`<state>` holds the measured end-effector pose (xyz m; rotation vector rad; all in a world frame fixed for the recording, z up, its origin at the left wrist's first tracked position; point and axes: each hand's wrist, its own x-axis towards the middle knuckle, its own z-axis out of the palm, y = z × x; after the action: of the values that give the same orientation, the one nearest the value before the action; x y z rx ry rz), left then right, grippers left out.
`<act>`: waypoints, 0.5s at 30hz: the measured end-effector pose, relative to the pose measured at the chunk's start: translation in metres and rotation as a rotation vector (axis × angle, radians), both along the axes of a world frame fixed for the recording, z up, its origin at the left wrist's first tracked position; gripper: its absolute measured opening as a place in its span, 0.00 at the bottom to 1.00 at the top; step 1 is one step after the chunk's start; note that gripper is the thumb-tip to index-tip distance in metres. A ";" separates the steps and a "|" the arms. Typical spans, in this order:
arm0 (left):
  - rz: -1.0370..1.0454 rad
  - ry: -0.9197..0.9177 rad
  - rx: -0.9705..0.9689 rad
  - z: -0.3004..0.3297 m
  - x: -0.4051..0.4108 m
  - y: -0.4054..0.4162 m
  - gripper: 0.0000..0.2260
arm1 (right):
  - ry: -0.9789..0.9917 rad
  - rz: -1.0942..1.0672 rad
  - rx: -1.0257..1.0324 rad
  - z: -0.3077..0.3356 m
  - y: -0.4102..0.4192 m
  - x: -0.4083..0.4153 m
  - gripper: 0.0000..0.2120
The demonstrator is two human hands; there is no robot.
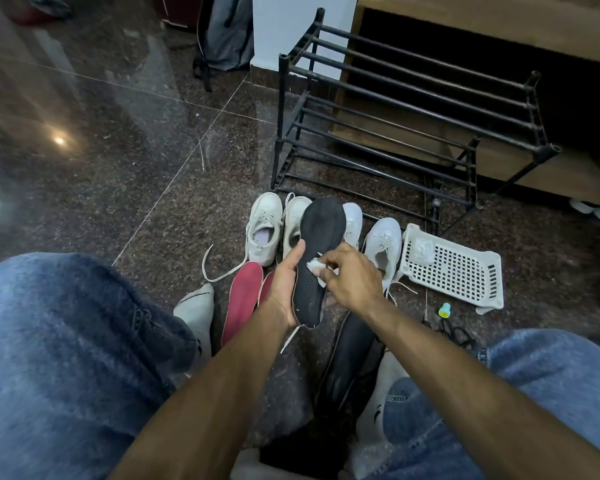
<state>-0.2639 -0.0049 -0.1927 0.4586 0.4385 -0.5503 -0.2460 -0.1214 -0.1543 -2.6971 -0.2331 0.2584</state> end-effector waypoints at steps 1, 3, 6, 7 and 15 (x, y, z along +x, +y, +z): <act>0.014 0.006 -0.001 -0.001 0.001 -0.001 0.23 | -0.037 0.067 -0.033 0.001 -0.002 -0.004 0.09; 0.036 0.009 0.012 -0.006 0.004 0.001 0.27 | -0.072 0.232 -0.062 0.006 -0.003 -0.017 0.09; 0.061 0.041 0.034 -0.010 0.007 0.006 0.29 | -0.056 0.469 -0.034 0.009 -0.006 -0.040 0.08; 0.060 0.046 0.037 -0.010 0.007 0.005 0.30 | -0.067 0.496 -0.045 0.009 -0.008 -0.039 0.08; 0.116 0.032 -0.016 -0.006 -0.001 -0.005 0.21 | -0.101 0.217 -0.074 0.014 0.001 -0.001 0.05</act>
<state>-0.2651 -0.0099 -0.1983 0.4066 0.4875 -0.4488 -0.2472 -0.1200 -0.1401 -2.7617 -0.5589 0.1973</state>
